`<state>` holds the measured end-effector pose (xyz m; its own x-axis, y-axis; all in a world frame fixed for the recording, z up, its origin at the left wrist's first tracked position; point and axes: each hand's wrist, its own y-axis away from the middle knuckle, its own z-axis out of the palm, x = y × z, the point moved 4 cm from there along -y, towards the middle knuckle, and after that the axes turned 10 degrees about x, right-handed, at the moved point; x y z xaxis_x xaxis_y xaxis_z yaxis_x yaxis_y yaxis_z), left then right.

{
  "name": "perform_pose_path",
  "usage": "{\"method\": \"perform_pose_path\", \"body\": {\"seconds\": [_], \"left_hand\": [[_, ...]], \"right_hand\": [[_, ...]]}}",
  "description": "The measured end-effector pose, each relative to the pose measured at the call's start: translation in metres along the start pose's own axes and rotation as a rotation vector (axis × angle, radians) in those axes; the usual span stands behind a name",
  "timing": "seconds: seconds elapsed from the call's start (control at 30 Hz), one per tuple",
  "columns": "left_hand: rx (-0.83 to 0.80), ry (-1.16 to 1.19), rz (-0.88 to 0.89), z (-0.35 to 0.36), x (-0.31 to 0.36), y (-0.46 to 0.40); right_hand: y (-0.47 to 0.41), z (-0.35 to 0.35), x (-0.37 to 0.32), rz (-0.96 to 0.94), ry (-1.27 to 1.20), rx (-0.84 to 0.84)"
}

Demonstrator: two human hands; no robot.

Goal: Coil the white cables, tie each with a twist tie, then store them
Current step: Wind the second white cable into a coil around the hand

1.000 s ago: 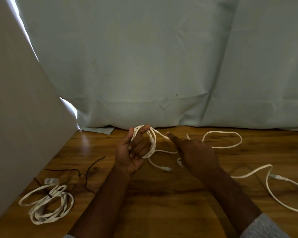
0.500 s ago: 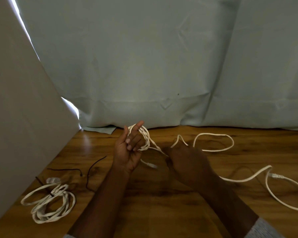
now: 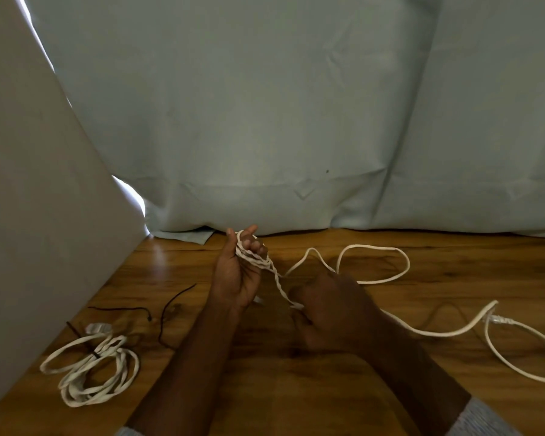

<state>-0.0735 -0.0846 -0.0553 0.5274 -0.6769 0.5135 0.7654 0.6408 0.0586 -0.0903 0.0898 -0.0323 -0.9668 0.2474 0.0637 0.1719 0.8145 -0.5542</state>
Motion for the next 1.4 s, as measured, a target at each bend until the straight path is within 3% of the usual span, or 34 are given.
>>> {"method": "perform_pose_path", "body": {"seconds": [0.33, 0.5, 0.63, 0.83, 1.0, 1.17, 1.4], "left_hand": [[-0.061, -0.523, 0.248, 0.016, -0.018, 0.015], [-0.071, -0.596, 0.274, 0.02, -0.022, 0.02], [-0.136, -0.887, 0.331, 0.018, -0.032, 0.028], [-0.256, -1.092, 0.087, 0.025, -0.039, 0.045], [-0.439, -1.221, -0.054, 0.02, -0.035, 0.048], [-0.42, -1.027, -0.181, 0.008, -0.029, 0.038], [-0.493, -0.743, -0.349, -0.011, -0.023, 0.026]], "right_hand": [[-0.001, -0.004, 0.0, 0.053, -0.07, 0.063], [0.002, 0.001, 0.002, 0.034, -0.12, 0.075], [0.0, -0.001, 0.012, 0.088, -0.234, 0.147], [0.006, -0.008, 0.041, 0.339, -0.341, 0.386], [0.011, -0.005, 0.06, 0.507, -0.342, 0.379], [0.018, -0.012, 0.088, 0.586, -0.599, 0.468], [0.02, -0.014, 0.083, 0.644, -1.068, 0.313]]}}
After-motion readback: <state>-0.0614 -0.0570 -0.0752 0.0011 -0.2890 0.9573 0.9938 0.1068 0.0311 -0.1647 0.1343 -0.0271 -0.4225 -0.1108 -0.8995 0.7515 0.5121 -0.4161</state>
